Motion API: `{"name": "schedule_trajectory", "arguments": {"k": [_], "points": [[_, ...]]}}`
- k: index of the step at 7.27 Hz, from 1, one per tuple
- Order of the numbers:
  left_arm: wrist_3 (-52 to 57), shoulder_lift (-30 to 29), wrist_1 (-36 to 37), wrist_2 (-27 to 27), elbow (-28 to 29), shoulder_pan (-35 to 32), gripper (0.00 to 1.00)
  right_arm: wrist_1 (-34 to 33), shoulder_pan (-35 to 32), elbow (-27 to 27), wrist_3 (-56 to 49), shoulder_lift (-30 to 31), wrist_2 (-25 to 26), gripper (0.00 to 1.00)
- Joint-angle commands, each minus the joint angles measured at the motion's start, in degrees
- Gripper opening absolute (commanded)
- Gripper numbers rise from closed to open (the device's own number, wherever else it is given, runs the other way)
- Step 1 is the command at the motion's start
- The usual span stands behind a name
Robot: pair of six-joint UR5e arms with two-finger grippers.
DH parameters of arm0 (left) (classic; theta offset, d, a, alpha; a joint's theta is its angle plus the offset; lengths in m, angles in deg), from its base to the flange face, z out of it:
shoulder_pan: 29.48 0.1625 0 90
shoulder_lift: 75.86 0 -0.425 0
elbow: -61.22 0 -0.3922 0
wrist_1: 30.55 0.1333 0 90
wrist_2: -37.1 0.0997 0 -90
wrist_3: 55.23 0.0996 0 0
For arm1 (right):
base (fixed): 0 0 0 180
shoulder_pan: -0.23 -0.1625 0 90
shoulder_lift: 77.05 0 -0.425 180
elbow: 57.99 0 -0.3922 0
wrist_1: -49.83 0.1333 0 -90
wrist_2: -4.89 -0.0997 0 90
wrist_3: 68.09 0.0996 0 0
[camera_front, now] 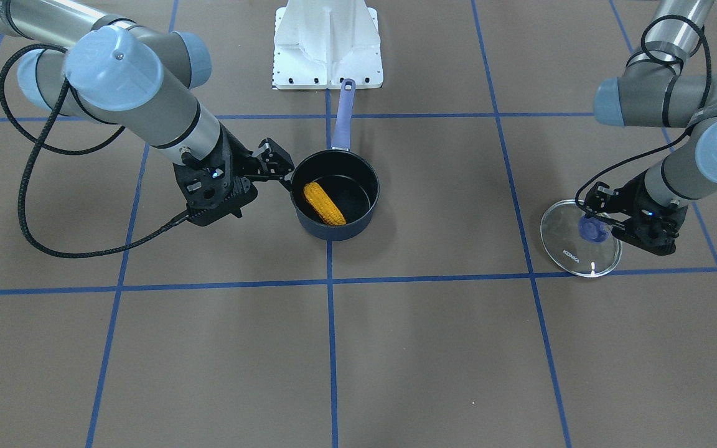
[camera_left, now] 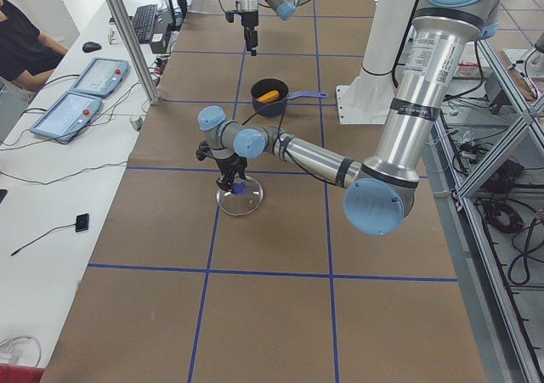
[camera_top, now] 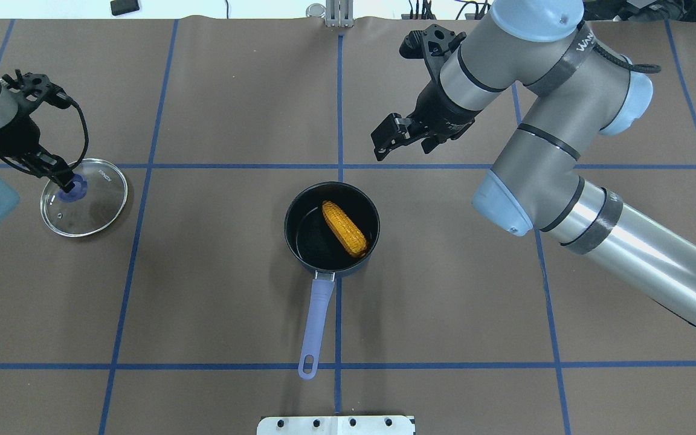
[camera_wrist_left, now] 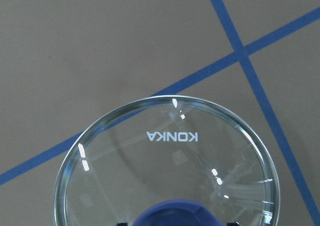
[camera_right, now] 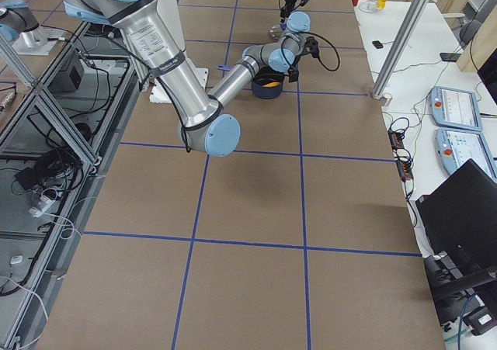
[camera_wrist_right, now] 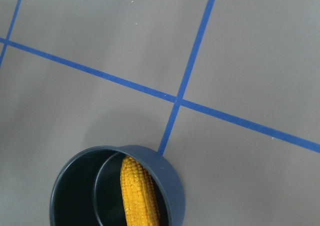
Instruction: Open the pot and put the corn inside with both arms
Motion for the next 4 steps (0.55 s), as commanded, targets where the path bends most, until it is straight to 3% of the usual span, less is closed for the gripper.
{"name": "schedule_trajectory", "arguments": {"k": [1, 2, 4], "points": [[-0.08, -0.03, -0.09, -0.47, -0.21, 0.24, 0.81, 0.1, -0.48, 1.37, 0.01, 1.79, 1.23, 1.0], [-0.08, 0.14, -0.27, -5.08, -0.47, 0.06, 0.97, -0.07, -1.7, 2.24, -0.08, 2.4, 1.24, 1.0], [0.1, 0.32, -0.36, -6.8, -0.56, -5.61, 0.99, -0.51, -6.42, 2.95, -0.17, 6.6, 1.77, 1.0]]}}
